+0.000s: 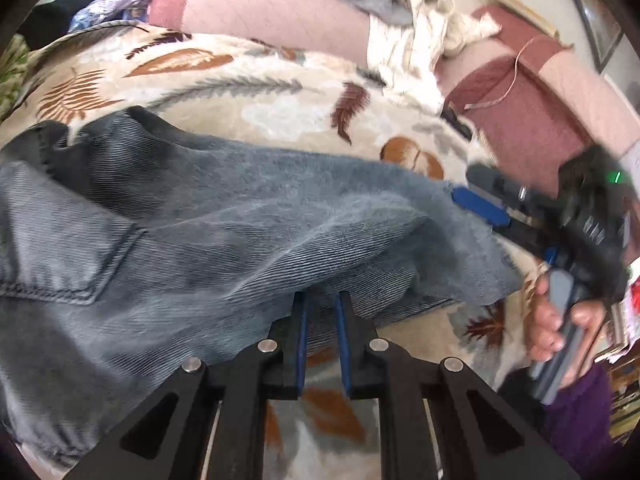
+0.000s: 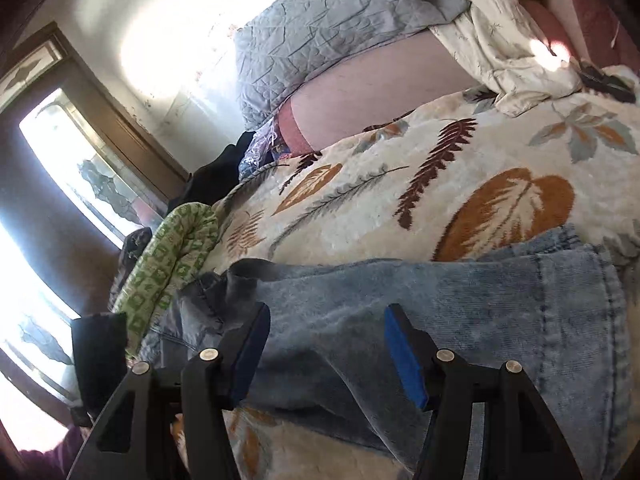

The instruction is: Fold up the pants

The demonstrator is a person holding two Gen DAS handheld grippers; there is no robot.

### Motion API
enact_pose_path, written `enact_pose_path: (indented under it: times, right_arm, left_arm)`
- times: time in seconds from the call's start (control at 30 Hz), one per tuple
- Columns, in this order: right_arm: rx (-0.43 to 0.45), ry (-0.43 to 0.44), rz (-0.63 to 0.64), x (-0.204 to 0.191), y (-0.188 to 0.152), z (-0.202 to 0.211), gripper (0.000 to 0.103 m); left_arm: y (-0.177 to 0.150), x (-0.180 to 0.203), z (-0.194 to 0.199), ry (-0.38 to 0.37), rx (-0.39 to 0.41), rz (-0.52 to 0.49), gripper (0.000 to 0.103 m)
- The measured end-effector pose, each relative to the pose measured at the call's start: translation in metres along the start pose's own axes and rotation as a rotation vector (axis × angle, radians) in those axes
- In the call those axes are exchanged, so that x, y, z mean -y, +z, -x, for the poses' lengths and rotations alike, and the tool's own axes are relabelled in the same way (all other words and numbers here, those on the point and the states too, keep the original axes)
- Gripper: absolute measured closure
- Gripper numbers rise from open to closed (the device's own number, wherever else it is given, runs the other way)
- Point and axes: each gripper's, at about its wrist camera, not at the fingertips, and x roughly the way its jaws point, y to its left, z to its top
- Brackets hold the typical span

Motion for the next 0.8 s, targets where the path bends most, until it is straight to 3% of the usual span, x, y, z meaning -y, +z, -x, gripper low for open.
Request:
enact_pose_path:
  times: [0.13,0.27,0.4,0.5,0.63,0.8]
  right_arm:
    - [-0.042,-0.009,0.002,-0.004,0.010,-0.024,0.041]
    - [-0.135,0.033,-0.033,-0.001,0.013,-0.054,0.041]
    - [-0.165,0.009,-0.002,-0.009,0.015,-0.070,0.041]
    - [-0.149,0.041,0.066,-0.028,0.015,-0.056,0.041]
    - [-0.135,0.134,0.164,-0.053,0.006,-0.019,0.041]
    - [-0.259,0.198,0.035,-0.041,-0.016,-0.014,0.041]
  left_arm:
    - [-0.010,-0.002,-0.021,-0.018,-0.081,0.023,0.090]
    - [-0.016,-0.002,-0.017,-0.036,-0.097,0.003,0.090]
    - [-0.021,-0.012,-0.015,-0.053,-0.128,0.025,0.095]
    - [-0.022,-0.019,-0.006,-0.082,-0.098,0.070,0.095]
    - [-0.024,-0.018,0.022,-0.041,-0.008,0.033,0.095]
    - [-0.022,-0.025,0.044,0.045,0.077,0.002,0.095]
